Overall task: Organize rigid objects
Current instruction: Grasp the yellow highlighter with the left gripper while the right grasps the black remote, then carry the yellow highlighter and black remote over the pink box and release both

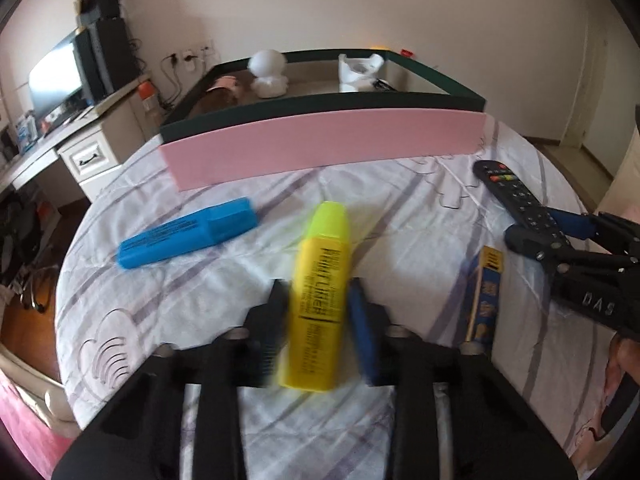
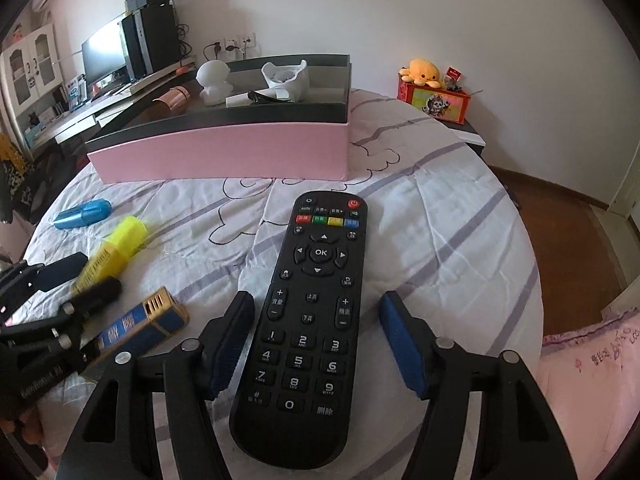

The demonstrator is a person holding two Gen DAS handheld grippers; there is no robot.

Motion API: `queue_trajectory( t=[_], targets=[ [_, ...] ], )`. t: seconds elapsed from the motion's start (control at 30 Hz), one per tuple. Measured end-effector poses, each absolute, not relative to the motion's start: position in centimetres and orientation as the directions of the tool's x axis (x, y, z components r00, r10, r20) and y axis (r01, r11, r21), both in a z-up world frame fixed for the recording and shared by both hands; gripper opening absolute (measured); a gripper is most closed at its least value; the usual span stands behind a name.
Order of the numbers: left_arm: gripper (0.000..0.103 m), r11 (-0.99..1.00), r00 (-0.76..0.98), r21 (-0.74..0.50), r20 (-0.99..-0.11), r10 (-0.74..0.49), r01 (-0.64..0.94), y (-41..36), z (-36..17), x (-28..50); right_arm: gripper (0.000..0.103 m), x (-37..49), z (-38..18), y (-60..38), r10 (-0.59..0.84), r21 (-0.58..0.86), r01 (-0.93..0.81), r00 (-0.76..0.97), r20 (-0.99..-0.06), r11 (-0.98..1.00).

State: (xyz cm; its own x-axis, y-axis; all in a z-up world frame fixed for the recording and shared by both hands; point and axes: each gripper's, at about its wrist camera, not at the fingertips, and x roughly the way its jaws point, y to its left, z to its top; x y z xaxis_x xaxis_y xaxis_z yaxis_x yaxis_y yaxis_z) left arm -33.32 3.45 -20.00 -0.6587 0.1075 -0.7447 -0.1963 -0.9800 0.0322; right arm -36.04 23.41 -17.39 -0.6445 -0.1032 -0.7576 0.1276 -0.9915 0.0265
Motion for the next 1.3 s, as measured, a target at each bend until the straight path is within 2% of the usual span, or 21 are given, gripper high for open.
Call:
queue_trajectory(
  t=[0.03, 0.17, 0.37, 0.73, 0.83, 0.9, 1.3],
  targets=[
    [0.026, -0.980, -0.656, 0.019, -0.746, 0.118, -0.198, 3.1, -20.0, -33.4, 0.052, -36.0, -17.4, 23.5, -0.119, 0.038, 0.139, -0.644, -0.756, -0.990],
    [0.026, -0.985, -0.656, 0.022, -0.748, 0.097, -0.170, 1.7, -19.7, -32.5, 0.044, -35.8, -17.2, 23.4, -0.144, 0.050, 0.162, -0.640, -0.755, -0.986],
    [0.027, -0.988, -0.651, 0.033, -0.755, 0.075, -0.152, 0.0, -19.7, -30.9, 0.045, -34.2, -17.1, 21.5, -0.193, 0.052, 0.238, -0.622, -0.759, -0.970],
    [0.032, -0.987, -0.663, -0.003, -0.740, 0.109, -0.159, -0.3, -20.2, -31.9, 0.045, -35.2, -17.5, 20.7, -0.150, 0.015, 0.214, -0.634, -0.759, -0.977],
    [0.031, -0.987, -0.669, -0.013, -0.734, 0.118, -0.160, -0.4, -20.2, -32.0, 0.045, -35.3, -17.5, 20.6, -0.145, 0.006, 0.217, -0.633, -0.761, -0.976],
    [0.027, -0.987, -0.678, -0.007, -0.725, 0.116, -0.162, -0.3, -20.2, -31.8, 0.045, -35.2, -17.5, 20.6, -0.149, 0.006, 0.222, -0.635, -0.758, -0.975],
    [0.027, -0.986, -0.689, -0.035, -0.711, 0.139, -0.163, -1.0, -19.3, -30.8, 0.044, -34.2, -16.9, 21.5, -0.245, 0.119, 0.235, -0.636, -0.732, -0.965]
  ],
)
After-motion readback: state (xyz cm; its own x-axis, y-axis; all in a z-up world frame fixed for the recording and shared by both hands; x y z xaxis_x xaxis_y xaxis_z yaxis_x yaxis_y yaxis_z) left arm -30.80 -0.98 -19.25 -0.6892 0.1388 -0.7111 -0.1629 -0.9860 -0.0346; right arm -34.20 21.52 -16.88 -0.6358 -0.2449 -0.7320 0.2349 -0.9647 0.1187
